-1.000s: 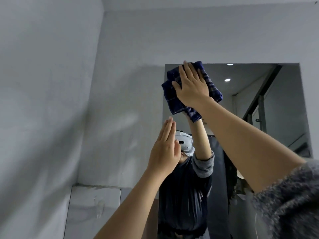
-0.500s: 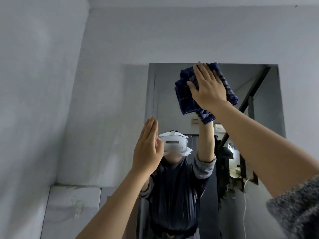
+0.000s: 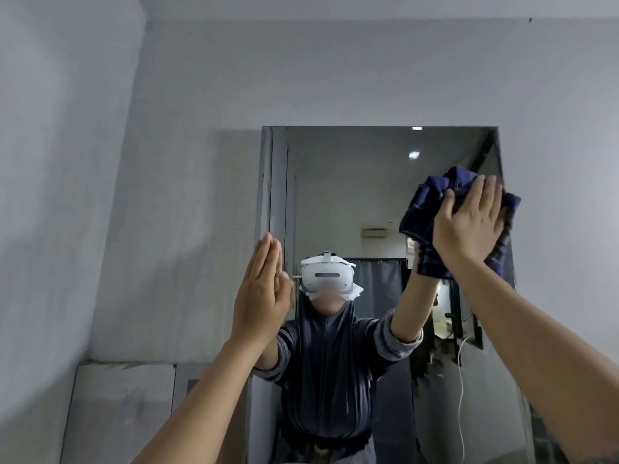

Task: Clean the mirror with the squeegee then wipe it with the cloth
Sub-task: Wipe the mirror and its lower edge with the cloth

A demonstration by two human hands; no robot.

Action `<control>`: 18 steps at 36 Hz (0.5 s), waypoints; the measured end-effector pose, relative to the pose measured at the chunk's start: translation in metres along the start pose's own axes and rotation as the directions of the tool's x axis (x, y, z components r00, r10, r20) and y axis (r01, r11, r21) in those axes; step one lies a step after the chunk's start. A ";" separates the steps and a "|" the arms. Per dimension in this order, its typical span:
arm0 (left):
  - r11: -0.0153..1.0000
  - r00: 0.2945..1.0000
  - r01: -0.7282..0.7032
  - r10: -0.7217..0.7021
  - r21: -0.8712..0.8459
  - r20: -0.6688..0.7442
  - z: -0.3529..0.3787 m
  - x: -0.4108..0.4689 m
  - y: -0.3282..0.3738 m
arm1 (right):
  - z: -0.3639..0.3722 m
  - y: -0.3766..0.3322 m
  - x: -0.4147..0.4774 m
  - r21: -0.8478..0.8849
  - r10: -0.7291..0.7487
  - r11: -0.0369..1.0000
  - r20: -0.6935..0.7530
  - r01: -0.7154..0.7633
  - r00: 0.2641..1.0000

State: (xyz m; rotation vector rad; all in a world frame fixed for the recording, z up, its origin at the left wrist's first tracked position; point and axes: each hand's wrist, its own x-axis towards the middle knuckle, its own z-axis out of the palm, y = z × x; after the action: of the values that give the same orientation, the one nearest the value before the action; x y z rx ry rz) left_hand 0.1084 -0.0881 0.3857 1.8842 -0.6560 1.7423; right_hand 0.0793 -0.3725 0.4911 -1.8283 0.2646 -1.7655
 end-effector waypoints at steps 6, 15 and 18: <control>0.999 0.999 -0.002 0.003 -0.037 0.037 -0.003 -0.033 -0.007 | 0.016 -0.023 -0.048 0.048 0.004 0.999 0.009 -0.004 1.000; 0.999 0.993 -0.001 0.006 -0.042 0.121 -0.006 -0.074 -0.020 | 0.042 -0.082 -0.091 0.052 -0.148 0.988 0.079 0.144 0.986; 0.997 0.991 0.006 0.004 -0.078 0.131 -0.005 -0.083 -0.022 | 0.051 -0.102 -0.099 0.045 -0.241 0.970 0.121 0.238 0.963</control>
State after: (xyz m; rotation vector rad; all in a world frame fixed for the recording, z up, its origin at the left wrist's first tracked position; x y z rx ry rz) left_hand 0.1126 -0.0660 0.3023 1.9566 -0.7612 1.5787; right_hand 0.0928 -0.2246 0.4627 -2.0099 -0.0359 -1.7904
